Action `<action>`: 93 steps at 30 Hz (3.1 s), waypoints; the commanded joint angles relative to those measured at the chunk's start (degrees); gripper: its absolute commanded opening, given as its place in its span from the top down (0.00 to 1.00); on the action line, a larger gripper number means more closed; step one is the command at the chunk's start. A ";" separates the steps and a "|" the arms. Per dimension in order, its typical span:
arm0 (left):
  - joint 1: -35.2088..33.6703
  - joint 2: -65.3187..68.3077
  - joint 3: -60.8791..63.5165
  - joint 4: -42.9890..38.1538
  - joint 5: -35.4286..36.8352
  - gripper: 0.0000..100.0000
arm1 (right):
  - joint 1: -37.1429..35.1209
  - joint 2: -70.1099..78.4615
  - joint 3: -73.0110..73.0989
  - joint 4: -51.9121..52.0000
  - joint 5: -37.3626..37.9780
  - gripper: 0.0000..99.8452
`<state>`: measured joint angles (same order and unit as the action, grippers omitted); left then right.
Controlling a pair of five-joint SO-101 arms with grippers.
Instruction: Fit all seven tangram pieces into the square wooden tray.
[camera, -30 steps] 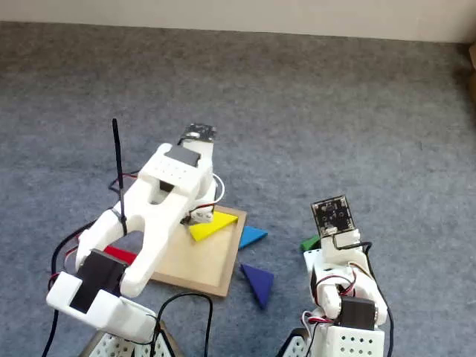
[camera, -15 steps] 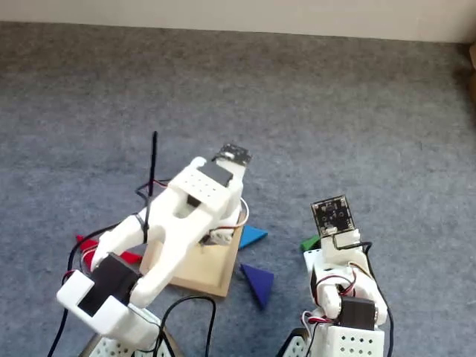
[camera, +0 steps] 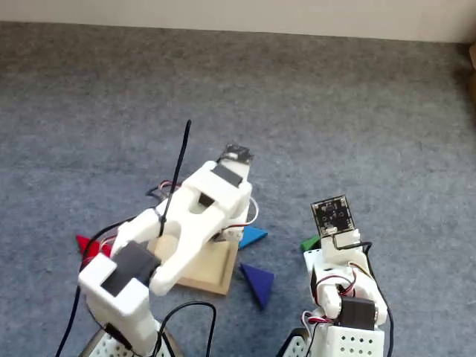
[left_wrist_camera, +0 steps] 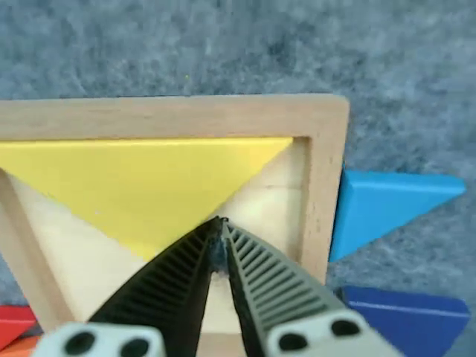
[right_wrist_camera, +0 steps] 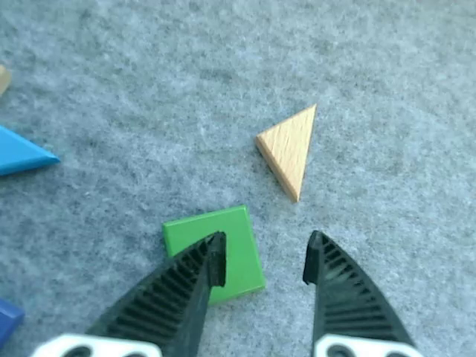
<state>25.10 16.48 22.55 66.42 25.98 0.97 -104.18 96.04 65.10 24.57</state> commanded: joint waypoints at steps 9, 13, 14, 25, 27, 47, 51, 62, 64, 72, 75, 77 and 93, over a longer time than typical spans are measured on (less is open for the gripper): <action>-8.57 8.66 -20.97 -2.02 0.26 0.99 | 0.75 -0.84 5.32 0.04 0.79 0.82; -9.54 11.82 -25.80 -1.49 -3.69 0.99 | 0.75 -0.84 5.32 -0.04 0.79 0.82; -9.27 11.65 -26.86 -0.18 -3.60 0.99 | 0.75 -0.84 5.32 -0.04 0.79 0.82; -6.64 -12.09 -29.05 14.77 -3.69 0.99 | 0.84 -0.84 5.32 -0.04 0.79 0.82; -8.48 -18.24 -27.30 16.70 -4.04 0.99 | 0.84 -0.84 5.32 -0.04 0.79 0.82; -38.99 -66.33 24.13 17.14 -17.67 0.99 | 4.18 -0.31 -1.10 0.57 0.79 0.82; -42.24 -67.30 31.08 13.10 -17.76 0.99 | 4.18 -0.22 -9.63 5.67 0.88 0.82; -46.11 -67.38 43.65 -1.49 -17.49 0.99 | 1.54 28.79 -34.95 10.59 0.44 0.82; -46.46 -67.38 43.65 -2.73 -17.49 0.99 | -1.01 35.91 -36.88 10.42 0.35 0.81; -48.75 -66.95 43.82 -3.08 -17.49 0.99 | -6.46 51.30 -38.02 -1.10 0.35 0.70; -50.59 -66.95 43.65 -3.08 -17.41 0.99 | -6.20 55.87 -38.20 -7.96 0.35 0.70; -51.21 -66.95 43.65 -3.08 -17.41 0.99 | -6.20 59.91 -38.55 -10.51 0.35 0.70; -51.38 -66.95 45.41 -6.51 -17.41 0.99 | -4.26 94.02 -60.35 -15.96 -8.62 0.69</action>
<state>-25.63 -49.71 68.26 60.79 8.66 -4.57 -12.66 41.71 49.80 17.27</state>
